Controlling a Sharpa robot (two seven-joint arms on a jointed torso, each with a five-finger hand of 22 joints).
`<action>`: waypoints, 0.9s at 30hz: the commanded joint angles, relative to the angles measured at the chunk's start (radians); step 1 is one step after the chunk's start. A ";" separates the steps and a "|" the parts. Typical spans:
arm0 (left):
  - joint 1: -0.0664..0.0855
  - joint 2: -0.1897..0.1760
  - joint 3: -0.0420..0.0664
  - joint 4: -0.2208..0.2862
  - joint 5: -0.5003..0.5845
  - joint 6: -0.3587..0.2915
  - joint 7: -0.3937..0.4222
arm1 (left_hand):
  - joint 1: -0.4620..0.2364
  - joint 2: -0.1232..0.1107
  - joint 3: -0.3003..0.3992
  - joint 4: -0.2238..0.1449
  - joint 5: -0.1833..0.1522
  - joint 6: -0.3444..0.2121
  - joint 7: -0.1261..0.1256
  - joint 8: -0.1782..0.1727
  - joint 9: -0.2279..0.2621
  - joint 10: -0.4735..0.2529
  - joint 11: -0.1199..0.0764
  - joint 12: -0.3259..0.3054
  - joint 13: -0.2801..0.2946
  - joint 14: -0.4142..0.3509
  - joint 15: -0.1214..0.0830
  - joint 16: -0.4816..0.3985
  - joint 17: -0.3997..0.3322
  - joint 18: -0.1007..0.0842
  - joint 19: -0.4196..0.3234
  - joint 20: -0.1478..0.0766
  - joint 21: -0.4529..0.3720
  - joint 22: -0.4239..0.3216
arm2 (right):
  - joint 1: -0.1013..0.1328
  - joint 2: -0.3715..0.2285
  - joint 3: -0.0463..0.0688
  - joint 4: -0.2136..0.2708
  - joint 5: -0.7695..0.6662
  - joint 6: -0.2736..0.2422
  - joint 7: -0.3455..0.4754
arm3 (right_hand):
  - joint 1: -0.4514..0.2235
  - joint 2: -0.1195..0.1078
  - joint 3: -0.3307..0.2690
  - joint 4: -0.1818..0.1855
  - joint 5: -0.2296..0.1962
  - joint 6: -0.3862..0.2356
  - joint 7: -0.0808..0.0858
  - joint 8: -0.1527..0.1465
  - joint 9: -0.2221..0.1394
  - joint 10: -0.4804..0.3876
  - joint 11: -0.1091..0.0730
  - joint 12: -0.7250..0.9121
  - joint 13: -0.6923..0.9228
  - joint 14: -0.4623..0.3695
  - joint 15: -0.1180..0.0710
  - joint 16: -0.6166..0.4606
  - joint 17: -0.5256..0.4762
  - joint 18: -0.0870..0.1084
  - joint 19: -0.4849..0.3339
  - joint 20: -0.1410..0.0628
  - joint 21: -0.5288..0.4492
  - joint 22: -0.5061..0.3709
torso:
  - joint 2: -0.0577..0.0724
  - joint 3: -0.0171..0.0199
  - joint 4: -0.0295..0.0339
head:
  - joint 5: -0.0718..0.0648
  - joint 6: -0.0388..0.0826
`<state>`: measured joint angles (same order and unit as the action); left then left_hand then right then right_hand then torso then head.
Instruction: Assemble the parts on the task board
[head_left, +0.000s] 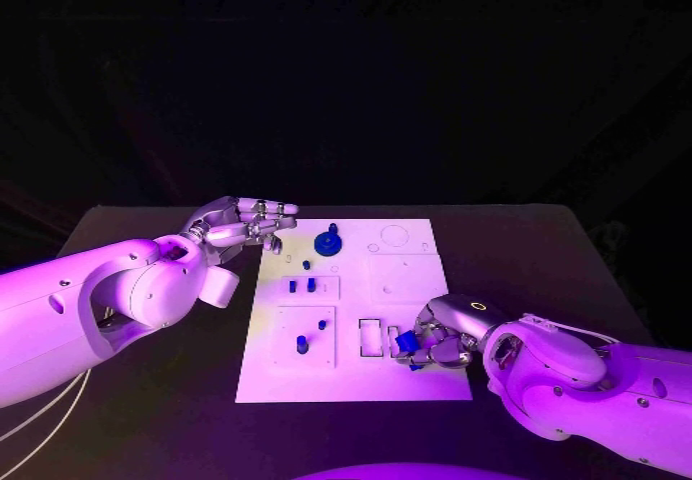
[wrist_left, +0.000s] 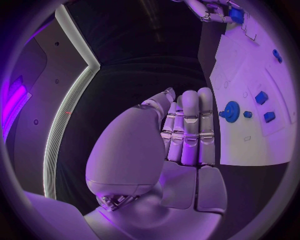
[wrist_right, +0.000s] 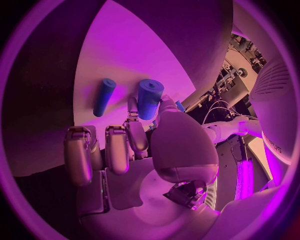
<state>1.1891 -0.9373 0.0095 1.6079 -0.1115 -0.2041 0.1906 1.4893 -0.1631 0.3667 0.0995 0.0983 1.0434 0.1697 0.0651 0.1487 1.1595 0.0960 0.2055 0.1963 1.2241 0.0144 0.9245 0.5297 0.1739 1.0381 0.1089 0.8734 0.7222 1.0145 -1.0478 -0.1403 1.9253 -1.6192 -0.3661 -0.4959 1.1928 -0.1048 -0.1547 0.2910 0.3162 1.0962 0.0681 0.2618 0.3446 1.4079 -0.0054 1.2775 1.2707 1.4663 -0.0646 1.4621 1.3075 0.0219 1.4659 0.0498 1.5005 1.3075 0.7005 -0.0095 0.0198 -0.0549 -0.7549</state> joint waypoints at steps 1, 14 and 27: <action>0.000 0.002 0.001 0.003 0.004 0.022 0.000 | -0.011 0.001 -0.008 -0.001 0.002 -0.007 -0.001 0.002 -0.002 -0.008 -0.003 0.006 0.001 -0.008 0.002 -0.004 -0.001 0.011 -0.008 -0.002 -0.004 -0.002 | -0.005 0.001 -0.004 -0.009 -0.042 0.053 -0.037 | 0.052 0.003 0.001 -0.009 0.038 -0.009 0.000 0.007 0.008 -0.008 0.000 -0.008 0.003 0.063 -0.005 -0.001 0.046 -0.006 0.073 -0.008 -0.003 0.242 | -0.001 -0.0004 -0.0003 | -0.001 0.002; 0.000 0.001 0.000 0.002 0.003 0.024 -0.003 | -0.011 0.001 -0.010 0.000 0.002 -0.009 -0.001 0.002 -0.002 -0.010 -0.002 0.007 0.001 -0.010 0.002 -0.005 -0.002 0.010 -0.009 -0.001 -0.007 -0.003 | 0.003 -0.034 -0.001 0.037 0.108 -0.097 -0.019 | 0.113 0.063 0.017 -0.004 0.178 0.010 -0.013 0.028 0.034 0.013 -0.013 0.010 0.034 0.068 -0.014 0.012 0.071 -0.011 0.084 -0.015 0.021 0.249 | -0.001 -0.0005 -0.0007 | -0.001 0.004; 0.000 0.005 0.000 0.002 0.003 0.026 -0.002 | -0.011 0.001 -0.010 0.000 0.002 -0.009 -0.001 0.002 -0.002 -0.010 -0.002 0.007 0.001 -0.010 0.002 -0.005 -0.002 0.010 -0.009 -0.001 -0.007 -0.003 | 0.044 0.008 0.002 0.049 0.264 -0.069 0.004 | 0.045 0.104 -0.004 0.001 0.193 0.017 -0.018 0.035 0.047 0.022 -0.016 0.012 0.044 0.070 -0.017 0.017 0.079 -0.011 0.085 -0.019 0.023 0.249 | 0.000 -0.0005 0.0006 | -0.005 0.008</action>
<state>1.1889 -0.9348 0.0091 1.6070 -0.1118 -0.1962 0.1849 1.4893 -0.1631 0.3613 0.0994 0.0983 1.0434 0.1696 0.0651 0.1479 1.1559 0.0925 0.2055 0.1968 1.2208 0.0178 0.9245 0.5283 0.1721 1.0381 0.1089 0.8724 0.7201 1.0582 -1.0461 -0.1379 1.9780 -1.4133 -0.4579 -0.5069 1.2576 -0.0099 -0.1521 0.2941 0.5203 1.0882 0.0686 0.2828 0.3694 1.4222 -0.0198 1.2872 1.3090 1.4665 -0.0791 1.4756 1.3073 0.0219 1.4663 0.0351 1.5222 1.3079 0.6996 -0.0108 0.0202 -0.0607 -0.7476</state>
